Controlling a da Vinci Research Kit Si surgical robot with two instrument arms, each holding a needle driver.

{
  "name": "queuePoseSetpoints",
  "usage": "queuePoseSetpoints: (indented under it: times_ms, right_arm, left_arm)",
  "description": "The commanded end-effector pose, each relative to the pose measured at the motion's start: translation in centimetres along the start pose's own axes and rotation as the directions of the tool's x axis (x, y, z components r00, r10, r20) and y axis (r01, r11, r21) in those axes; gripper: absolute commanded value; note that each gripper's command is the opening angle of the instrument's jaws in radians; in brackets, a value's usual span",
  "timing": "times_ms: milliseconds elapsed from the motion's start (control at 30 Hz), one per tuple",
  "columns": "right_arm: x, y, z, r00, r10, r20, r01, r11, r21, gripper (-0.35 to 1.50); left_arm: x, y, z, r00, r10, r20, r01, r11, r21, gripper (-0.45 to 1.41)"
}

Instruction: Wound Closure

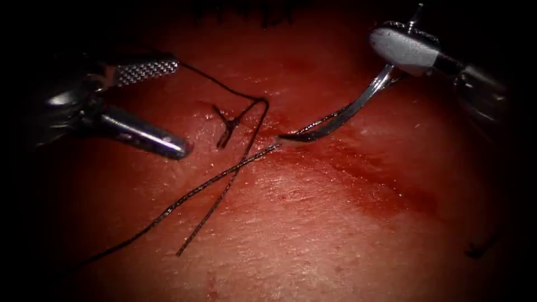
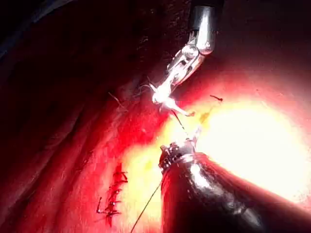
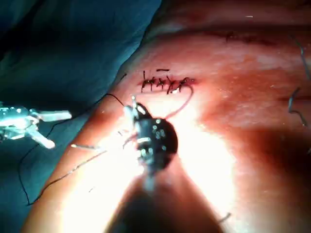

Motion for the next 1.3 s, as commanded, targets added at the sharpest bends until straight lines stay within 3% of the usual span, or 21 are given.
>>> queuePoseSetpoints:
  times_ms: [33,267,567,867,1000,1133,1200,1300]
  right_arm:
    - [-0.05,0.01,0.06,1.000,0.023,-0.011,-0.023,1.000,-0.008,-0.35]
    - [0.01,-0.01,0.04,0.997,0.043,-0.070,-0.051,0.992,-0.113,-0.35]
    - [0.07,-0.08,0.03,0.993,-0.093,-0.071,0.082,0.986,-0.144,-0.35]
    - [0.06,-0.10,0.07,0.978,-0.203,-0.052,0.193,0.969,-0.152,-0.35]
    - [0.03,-0.11,0.10,0.972,-0.232,-0.032,0.224,0.961,-0.160,-0.35]
    - [-0.02,-0.10,0.12,0.961,-0.278,0.004,0.276,0.952,-0.133,-0.35]
    - [-0.05,-0.09,0.14,0.955,-0.296,0.020,0.296,0.948,-0.118,-0.35]
    - [-0.13,-0.06,0.19,0.945,-0.321,0.059,0.325,0.941,-0.092,-0.35]
  left_arm:
    - [-0.07,-0.03,0.12,1.000,0.006,0.021,-0.006,1.000,0.005,0.47]
    - [-0.50,0.09,0.68,0.994,0.010,0.108,-0.008,1.000,-0.017,0.37]
    - [-0.58,0.45,1.19,0.990,0.020,0.136,-0.011,0.997,-0.070,0.26]
    - [-0.57,1.25,1.91,0.986,0.052,0.157,-0.032,0.991,-0.128,0.22]
    - [-0.45,1.73,2.21,0.986,0.056,0.156,-0.031,0.987,-0.156,0.32]
    - [-0.22,2.11,2.24,0.990,0.052,0.133,-0.027,0.982,-0.187,0.52]
    - [-0.10,2.17,2.15,0.992,0.047,0.120,-0.026,0.985,-0.168,0.66]
    - [0.06,2.12,1.89,0.992,0.034,0.119,-0.016,0.989,-0.147,0.71]
